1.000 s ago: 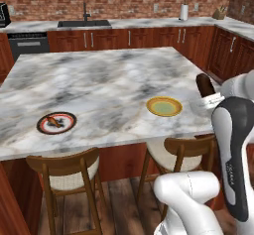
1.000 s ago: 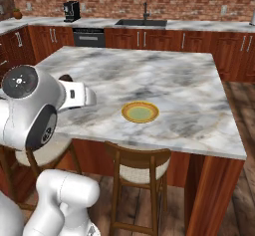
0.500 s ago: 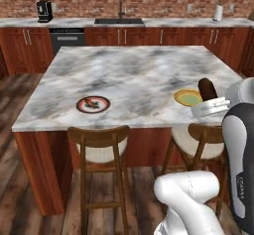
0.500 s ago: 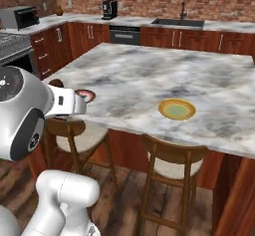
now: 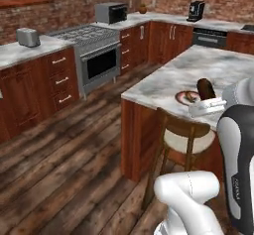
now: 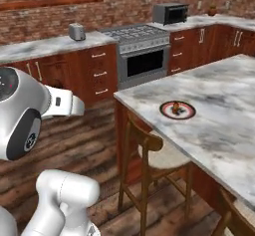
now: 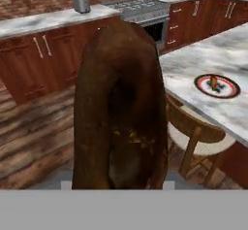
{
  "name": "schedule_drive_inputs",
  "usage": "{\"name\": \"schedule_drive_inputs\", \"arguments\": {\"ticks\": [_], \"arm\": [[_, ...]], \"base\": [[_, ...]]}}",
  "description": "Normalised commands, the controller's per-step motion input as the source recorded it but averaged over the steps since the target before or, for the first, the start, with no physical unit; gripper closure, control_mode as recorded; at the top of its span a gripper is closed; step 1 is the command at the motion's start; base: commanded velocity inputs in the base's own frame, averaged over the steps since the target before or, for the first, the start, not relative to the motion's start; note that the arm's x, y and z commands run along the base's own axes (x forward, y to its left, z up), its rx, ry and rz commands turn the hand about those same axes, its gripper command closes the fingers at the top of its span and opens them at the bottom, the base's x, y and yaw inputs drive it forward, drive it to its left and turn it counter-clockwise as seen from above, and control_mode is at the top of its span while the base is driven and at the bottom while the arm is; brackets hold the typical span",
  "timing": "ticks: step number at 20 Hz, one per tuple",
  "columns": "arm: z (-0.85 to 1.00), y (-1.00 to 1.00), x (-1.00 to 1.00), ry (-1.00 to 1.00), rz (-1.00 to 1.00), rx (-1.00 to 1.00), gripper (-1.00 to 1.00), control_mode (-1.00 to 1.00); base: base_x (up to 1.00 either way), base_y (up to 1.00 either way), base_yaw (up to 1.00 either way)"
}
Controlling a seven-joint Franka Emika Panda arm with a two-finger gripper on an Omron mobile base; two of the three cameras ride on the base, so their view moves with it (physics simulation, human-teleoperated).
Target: Transport the chicken drumstick and sweet potato to the fridge. Place the chicken drumstick on the rack containing meat and place the sweet potato on the rack containing the vegetable, ensuring meats and vegetables are on different racks.
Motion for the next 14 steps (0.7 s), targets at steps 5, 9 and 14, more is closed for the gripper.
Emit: {"name": "schedule_drive_inputs", "arguments": {"ticks": [5,9,14], "arm": [[0.0,0.0,0.0,0.0,0.0,0.0,1.0,1.0],[0.0,0.0,0.0,0.0,0.0,0.0,1.0,1.0],[0.0,0.0,0.0,0.0,0.0,0.0,1.0,1.0]], "base": [[0.0,0.0,1.0],[0.0,0.0,1.0],[0.0,0.0,1.0]]}}
